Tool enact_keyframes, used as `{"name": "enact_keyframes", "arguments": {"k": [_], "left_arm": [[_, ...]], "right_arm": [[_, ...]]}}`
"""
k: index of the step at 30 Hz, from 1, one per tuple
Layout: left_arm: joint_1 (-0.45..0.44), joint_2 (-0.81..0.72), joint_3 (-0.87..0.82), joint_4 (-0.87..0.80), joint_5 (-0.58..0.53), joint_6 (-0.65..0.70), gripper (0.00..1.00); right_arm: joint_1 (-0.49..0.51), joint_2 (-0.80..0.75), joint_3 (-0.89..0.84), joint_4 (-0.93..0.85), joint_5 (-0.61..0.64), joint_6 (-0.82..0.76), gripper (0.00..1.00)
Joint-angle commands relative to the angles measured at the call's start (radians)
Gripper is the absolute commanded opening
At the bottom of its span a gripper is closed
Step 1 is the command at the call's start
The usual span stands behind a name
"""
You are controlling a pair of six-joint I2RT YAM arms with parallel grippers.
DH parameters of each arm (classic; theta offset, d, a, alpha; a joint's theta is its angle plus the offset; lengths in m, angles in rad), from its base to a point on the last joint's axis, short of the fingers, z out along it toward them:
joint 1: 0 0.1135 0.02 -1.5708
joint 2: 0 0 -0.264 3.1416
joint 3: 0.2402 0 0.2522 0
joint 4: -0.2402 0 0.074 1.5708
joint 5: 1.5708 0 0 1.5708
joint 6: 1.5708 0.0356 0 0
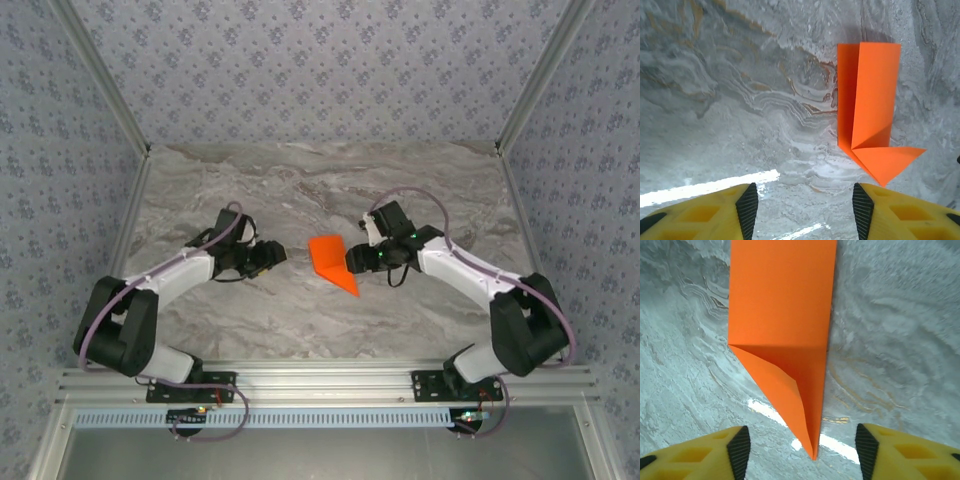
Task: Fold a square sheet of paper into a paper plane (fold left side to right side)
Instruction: Third fold the triangle at the center of the table, then fourth fold the wing at the center of the table.
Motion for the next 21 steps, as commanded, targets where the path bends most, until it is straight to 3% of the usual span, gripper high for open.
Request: {"name": "enact_keyframes", "arguments": {"k": [1,10,21], "left_arm": [[-0.039,-0.014,-0.045,0.162,0.063,-0.123,0.55],[-0.13,0.135,-0.02,0.306,0.077,-0.208,0.58],[-0.194,0.306,0.091,0.384,0.092,-0.251,0.59]], "right_arm": [[-0.032,-0.039,-0.059,0.029,0.033,-0.016,0.69],[-0.078,0.007,-0.097,0.142,-0.102,-0.038,0.75],[-0.043,-0.001,-0.097,0.156,-0.081,-0.068,0.73]]}}
